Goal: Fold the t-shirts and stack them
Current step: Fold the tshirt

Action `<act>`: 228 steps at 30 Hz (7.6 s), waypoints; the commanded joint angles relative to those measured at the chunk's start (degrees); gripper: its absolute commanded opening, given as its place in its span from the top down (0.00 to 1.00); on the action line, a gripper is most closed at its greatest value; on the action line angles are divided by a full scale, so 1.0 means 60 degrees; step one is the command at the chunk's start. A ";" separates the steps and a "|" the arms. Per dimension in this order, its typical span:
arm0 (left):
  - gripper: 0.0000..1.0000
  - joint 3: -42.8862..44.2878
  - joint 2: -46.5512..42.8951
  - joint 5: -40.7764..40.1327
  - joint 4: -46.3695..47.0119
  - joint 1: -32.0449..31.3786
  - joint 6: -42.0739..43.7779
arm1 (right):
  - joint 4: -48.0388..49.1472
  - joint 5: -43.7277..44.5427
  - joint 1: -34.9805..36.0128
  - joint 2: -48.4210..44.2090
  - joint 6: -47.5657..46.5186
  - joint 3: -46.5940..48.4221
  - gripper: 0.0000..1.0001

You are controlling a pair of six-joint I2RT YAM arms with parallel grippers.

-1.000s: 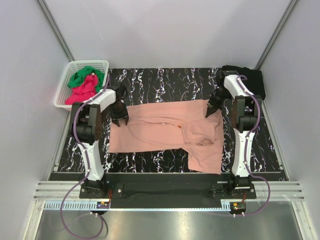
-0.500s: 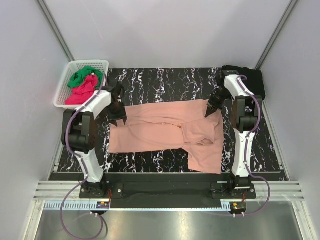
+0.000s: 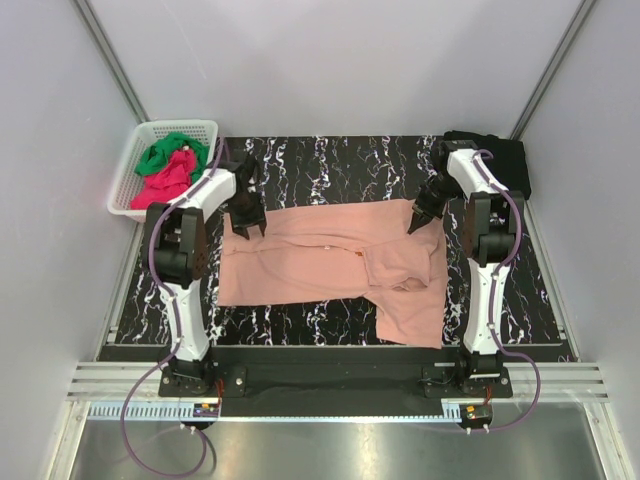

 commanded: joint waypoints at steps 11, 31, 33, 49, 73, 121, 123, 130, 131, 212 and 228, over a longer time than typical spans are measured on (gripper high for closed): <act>0.53 -0.1308 -0.0505 -0.0410 0.0281 -0.0092 0.0236 | -0.0222 0.0597 0.0074 0.0620 0.0112 0.0135 1.00; 0.51 0.3776 0.1427 -0.1039 -0.1433 0.0582 -0.0173 | -0.1102 0.1138 -0.0028 0.2628 0.0522 0.5043 1.00; 0.51 0.3614 0.1442 -0.1112 -0.1375 0.0582 -0.0203 | -0.1000 0.1168 -0.0014 0.2628 0.0508 0.4824 1.00; 0.52 0.2896 0.1910 -0.2606 -0.1082 0.0582 -0.0613 | -0.0940 0.2018 -0.0116 0.2848 0.0493 0.4369 1.00; 0.54 0.4404 0.3111 -0.3311 -0.0789 0.0816 -0.1492 | -0.1131 0.1843 -0.0351 0.3287 0.0537 0.4207 1.00; 0.32 -0.6962 -1.1697 0.0894 -0.0789 0.1080 -0.3527 | 0.1503 -0.1219 -0.0072 -1.2840 0.2567 -0.8826 0.54; 0.32 -0.7255 -1.1844 0.1068 -0.0818 0.1066 -0.3747 | 0.1666 -0.1118 -0.0072 -1.3248 0.3127 -0.9150 0.54; 0.32 -0.7491 -1.1903 0.1304 -0.1095 0.1124 -0.4260 | 0.1377 -0.0414 -0.0087 -1.4321 0.4273 -0.9445 0.54; 0.31 -0.7302 -1.1932 0.1362 -0.1184 0.1226 -0.4362 | 0.1302 -0.0472 -0.0087 -1.4190 0.4200 -0.9416 0.54; 0.90 -0.1736 -0.3219 -0.1039 -0.0159 0.0774 -0.0130 | 0.2840 0.0700 -0.0468 -0.5009 -0.0442 -0.4525 1.00; 1.00 0.3390 0.1278 0.0381 -0.1080 0.0641 -0.0232 | 0.1390 -0.0340 -0.0468 -0.0128 -0.0606 0.1216 1.00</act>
